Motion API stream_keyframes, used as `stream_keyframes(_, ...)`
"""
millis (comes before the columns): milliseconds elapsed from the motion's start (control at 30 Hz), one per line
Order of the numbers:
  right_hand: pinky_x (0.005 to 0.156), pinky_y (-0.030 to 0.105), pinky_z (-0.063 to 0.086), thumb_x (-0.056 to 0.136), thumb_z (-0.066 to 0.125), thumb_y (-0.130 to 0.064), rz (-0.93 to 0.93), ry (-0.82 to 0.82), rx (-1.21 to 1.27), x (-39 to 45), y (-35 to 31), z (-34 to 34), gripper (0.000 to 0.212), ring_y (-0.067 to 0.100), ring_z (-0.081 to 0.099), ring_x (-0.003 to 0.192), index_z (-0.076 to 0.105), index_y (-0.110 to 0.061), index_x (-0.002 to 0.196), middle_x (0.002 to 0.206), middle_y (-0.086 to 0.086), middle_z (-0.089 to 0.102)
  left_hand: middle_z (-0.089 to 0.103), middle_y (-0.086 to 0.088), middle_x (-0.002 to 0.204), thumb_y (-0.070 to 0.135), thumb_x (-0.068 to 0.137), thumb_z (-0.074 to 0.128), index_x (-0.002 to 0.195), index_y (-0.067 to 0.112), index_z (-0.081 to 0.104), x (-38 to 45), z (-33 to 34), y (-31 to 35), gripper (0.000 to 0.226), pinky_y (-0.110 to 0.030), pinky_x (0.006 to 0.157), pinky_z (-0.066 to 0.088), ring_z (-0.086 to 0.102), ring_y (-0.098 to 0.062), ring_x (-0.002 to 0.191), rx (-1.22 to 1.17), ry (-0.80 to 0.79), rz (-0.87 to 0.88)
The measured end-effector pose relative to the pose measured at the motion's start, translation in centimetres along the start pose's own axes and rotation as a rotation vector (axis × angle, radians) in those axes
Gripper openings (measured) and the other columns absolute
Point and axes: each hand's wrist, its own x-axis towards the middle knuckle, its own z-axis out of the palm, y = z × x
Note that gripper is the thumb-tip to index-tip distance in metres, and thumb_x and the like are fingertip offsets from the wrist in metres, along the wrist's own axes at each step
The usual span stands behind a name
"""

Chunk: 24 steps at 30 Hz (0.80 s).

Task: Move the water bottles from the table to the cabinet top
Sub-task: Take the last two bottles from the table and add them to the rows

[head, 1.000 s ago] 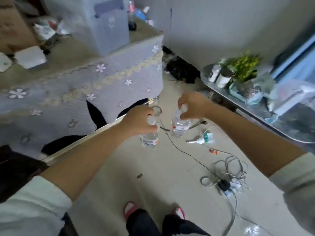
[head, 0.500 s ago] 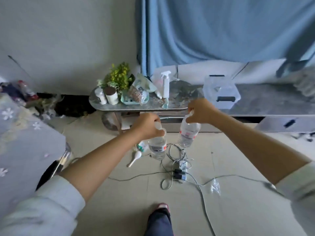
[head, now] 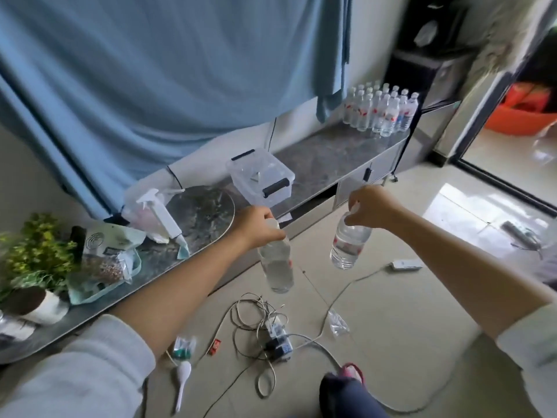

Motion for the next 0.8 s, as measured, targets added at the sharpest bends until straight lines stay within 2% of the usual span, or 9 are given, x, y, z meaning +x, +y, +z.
stream_keyframes(100,0.07,0.024,0.038,0.078,0.068,-0.025,0.104,-0.023,0.043,2.1,4.2,-0.6,0.033,0.03,0.059,0.1,0.067,-0.004,0.103,0.108,0.016,0.066,0.044,0.004,0.06,0.019,0.071,0.074,0.056,0.018,0.042,4.5,2.2,2.3,0.035,-0.022,0.051,0.031,0.045,-0.017,0.066,-0.035,-0.054,0.025)
stream_keyframes(233,0.048,0.021,0.038,0.077,0.068,-0.025,0.187,-0.08,0.047,6.2,9.9,-2.7,0.033,0.022,0.054,0.068,0.068,-0.004,0.102,0.083,0.012,0.059,0.045,0.008,0.064,0.022,0.073,0.072,0.059,0.021,0.043,11.1,5.3,6.7,0.032,-0.02,0.053,0.035,0.048,-0.015,0.071,0.011,-0.164,0.037)
stream_keyframes(267,0.046,0.02,0.036,0.077,0.068,-0.025,0.181,-0.084,0.044,7.4,11.3,-3.2,0.032,0.021,0.053,0.065,0.068,-0.004,0.102,0.082,0.009,0.057,0.045,0.008,0.065,0.023,0.073,0.071,0.059,0.021,0.042,12.7,6.0,7.8,0.032,-0.019,0.052,0.034,0.047,-0.014,0.07,0.05,-0.195,0.041)
stream_keyframes(433,0.057,0.022,0.034,0.078,0.068,-0.025,0.111,-0.086,0.041,12.9,18.5,-5.6,0.033,0.019,0.046,0.082,0.066,-0.005,0.103,0.093,0.013,0.061,0.047,0.005,0.068,0.024,0.072,0.07,0.066,0.018,0.046,20.1,9.9,13.0,0.026,-0.025,0.057,0.037,0.05,-0.017,0.073,0.097,-0.272,-0.022)
stream_keyframes(533,0.053,0.023,0.031,0.075,0.07,-0.022,0.114,-0.03,0.087,16.7,24.0,-7.6,0.033,0.021,0.046,0.081,0.065,-0.004,0.102,0.089,0.013,0.057,0.043,0.006,0.066,0.023,0.074,0.07,0.061,0.019,0.04,25.1,11.7,17.2,0.033,-0.022,0.052,0.032,0.043,-0.012,0.063,0.096,-0.249,-0.03)
stream_keyframes(600,0.059,0.024,0.035,0.073,0.072,-0.021,0.105,-0.002,0.109,19.2,26.8,-8.6,0.034,0.025,0.05,0.083,0.065,-0.003,0.101,0.09,0.014,0.057,0.04,0.006,0.065,0.02,0.076,0.068,0.059,0.018,0.037,28.0,12.2,19.6,0.035,-0.021,0.048,0.028,0.039,-0.011,0.059,0.095,-0.232,-0.038)
stream_keyframes(700,0.068,0.025,0.036,0.072,0.072,-0.018,0.08,0.021,0.121,22.6,29.6,-9.8,0.032,0.027,0.051,0.084,0.066,-0.003,0.099,0.101,0.018,0.064,0.041,0.003,0.064,0.015,0.079,0.064,0.06,0.016,0.038,32.0,12.7,22.1,0.032,-0.021,0.045,0.029,0.038,-0.01,0.053,-0.012,-0.197,-0.105)
stream_keyframes(800,0.064,0.024,0.035,0.073,0.071,-0.017,0.099,0.021,0.162,26.0,32.3,-10.9,0.029,0.021,0.047,0.08,0.067,-0.004,0.098,0.088,0.012,0.057,0.041,0.001,0.064,0.012,0.079,0.064,0.06,0.015,0.04,36.2,12.9,24.0,0.031,-0.02,0.041,0.032,0.039,-0.012,0.051,-0.142,-0.166,-0.154)
